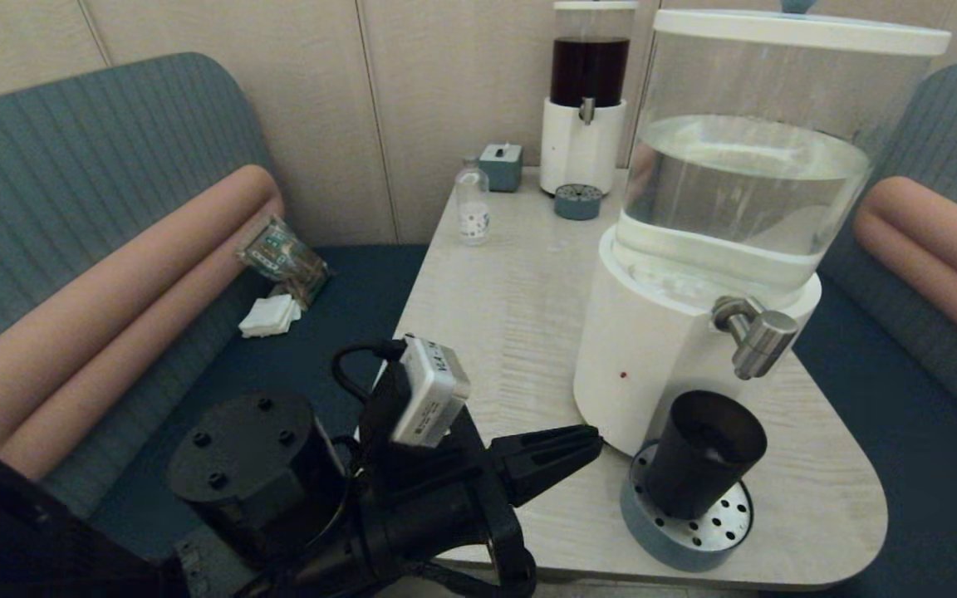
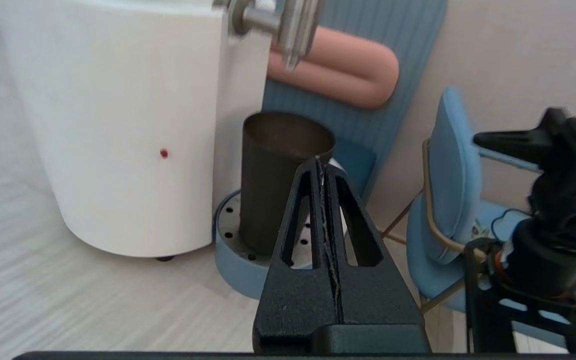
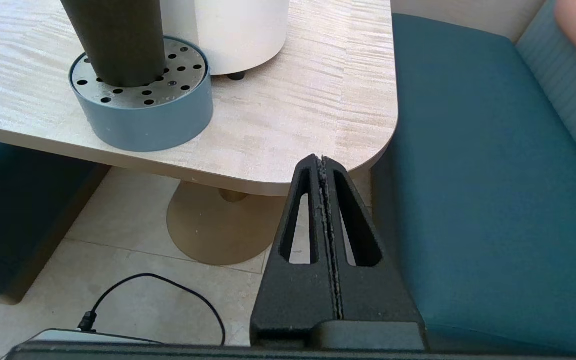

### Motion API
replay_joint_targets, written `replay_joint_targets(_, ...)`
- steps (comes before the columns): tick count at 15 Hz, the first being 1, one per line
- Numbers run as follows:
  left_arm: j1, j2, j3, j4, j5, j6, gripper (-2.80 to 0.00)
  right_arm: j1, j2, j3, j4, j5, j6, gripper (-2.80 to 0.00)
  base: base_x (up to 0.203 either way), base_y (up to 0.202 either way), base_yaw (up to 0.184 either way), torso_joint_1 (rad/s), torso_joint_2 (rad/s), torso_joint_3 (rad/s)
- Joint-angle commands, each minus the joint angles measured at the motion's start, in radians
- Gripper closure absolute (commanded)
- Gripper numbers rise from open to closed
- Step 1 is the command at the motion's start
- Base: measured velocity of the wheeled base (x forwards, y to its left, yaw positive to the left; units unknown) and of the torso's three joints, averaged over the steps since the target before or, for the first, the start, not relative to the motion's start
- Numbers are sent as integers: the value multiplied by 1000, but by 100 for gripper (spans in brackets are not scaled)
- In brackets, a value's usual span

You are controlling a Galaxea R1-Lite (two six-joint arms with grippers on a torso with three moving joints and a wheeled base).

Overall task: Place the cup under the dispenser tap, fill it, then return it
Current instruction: Place the cup next to the water dispenser

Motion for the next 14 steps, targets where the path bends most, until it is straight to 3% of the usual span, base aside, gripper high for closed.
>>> replay_joint_targets(1,-2,65,-28,-8,-1,-2,0,0,-3,0,0,1,-1,0,0,0,0,0,0,0)
replay_joint_targets(14,-33,226,-151,-8,3,-12,0,0,-3,0,0,1,-1,0,0,0,0,0,0,0)
